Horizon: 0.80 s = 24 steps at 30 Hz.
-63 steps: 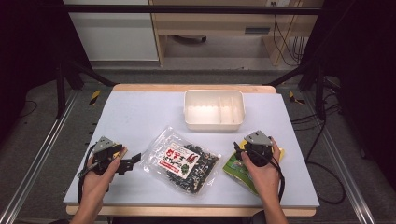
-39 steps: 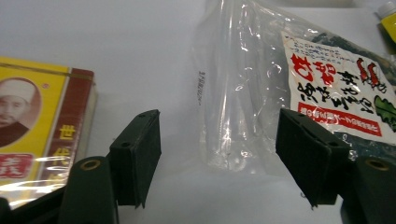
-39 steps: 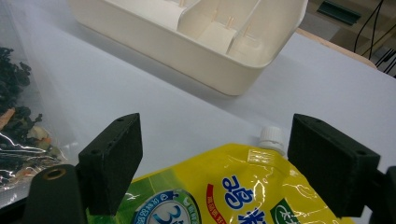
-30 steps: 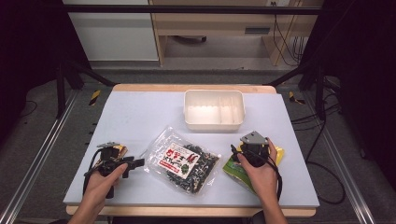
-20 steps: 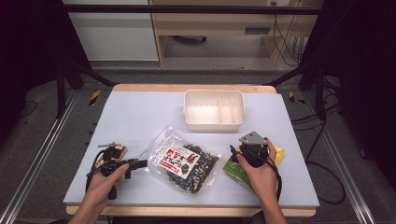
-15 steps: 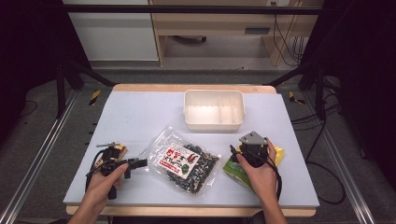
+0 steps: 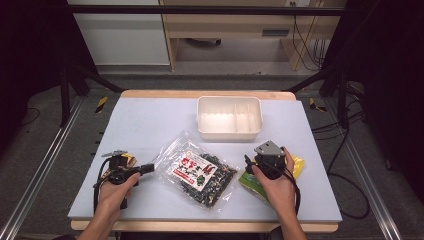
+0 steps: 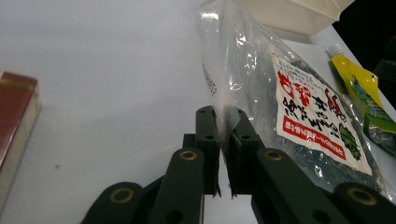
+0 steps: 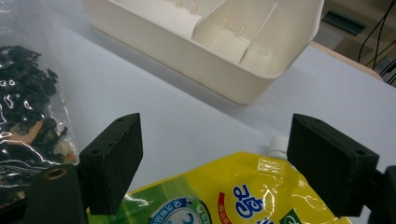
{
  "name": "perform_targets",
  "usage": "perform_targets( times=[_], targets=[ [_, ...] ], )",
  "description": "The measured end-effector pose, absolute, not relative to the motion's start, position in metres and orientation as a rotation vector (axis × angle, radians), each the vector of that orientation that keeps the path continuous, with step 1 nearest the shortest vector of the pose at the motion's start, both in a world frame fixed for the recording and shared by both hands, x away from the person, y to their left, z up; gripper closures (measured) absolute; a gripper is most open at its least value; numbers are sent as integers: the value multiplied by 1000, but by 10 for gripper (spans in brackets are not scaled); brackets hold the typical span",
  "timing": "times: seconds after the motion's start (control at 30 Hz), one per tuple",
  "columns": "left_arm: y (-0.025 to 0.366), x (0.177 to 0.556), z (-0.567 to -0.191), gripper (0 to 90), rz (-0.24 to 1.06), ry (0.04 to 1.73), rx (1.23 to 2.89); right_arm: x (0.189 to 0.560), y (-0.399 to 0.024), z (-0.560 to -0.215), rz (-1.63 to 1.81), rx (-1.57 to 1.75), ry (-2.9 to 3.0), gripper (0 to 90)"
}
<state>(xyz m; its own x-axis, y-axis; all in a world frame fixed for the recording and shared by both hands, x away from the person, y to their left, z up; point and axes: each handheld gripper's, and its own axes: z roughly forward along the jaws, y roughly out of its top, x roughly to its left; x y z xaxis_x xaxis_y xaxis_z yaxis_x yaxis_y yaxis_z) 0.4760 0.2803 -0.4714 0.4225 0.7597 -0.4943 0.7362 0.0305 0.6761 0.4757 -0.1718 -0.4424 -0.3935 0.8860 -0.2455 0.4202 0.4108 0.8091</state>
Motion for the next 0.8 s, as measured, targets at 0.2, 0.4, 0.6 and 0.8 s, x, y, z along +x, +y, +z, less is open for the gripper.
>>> perform_targets(
  times=[0.2, 0.4, 0.6, 0.8],
  targets=[
    [278, 478, -461, 890, 88, 1241, 1746, 471, -163, -433, 907, 1087, 1976, 202],
    [276, 481, -438, 892, 206, 1172, 1844, 472, -142, -414, 974, 1010, 2046, 206],
    [274, 492, -414, 892, 240, 1118, 1903, 485, -124, -396, 1046, 952, 2167, 182],
    [269, 500, -378, 892, 290, 1026, 1965, 502, -112, -378, 1042, 907, 2324, 177]
  ],
)
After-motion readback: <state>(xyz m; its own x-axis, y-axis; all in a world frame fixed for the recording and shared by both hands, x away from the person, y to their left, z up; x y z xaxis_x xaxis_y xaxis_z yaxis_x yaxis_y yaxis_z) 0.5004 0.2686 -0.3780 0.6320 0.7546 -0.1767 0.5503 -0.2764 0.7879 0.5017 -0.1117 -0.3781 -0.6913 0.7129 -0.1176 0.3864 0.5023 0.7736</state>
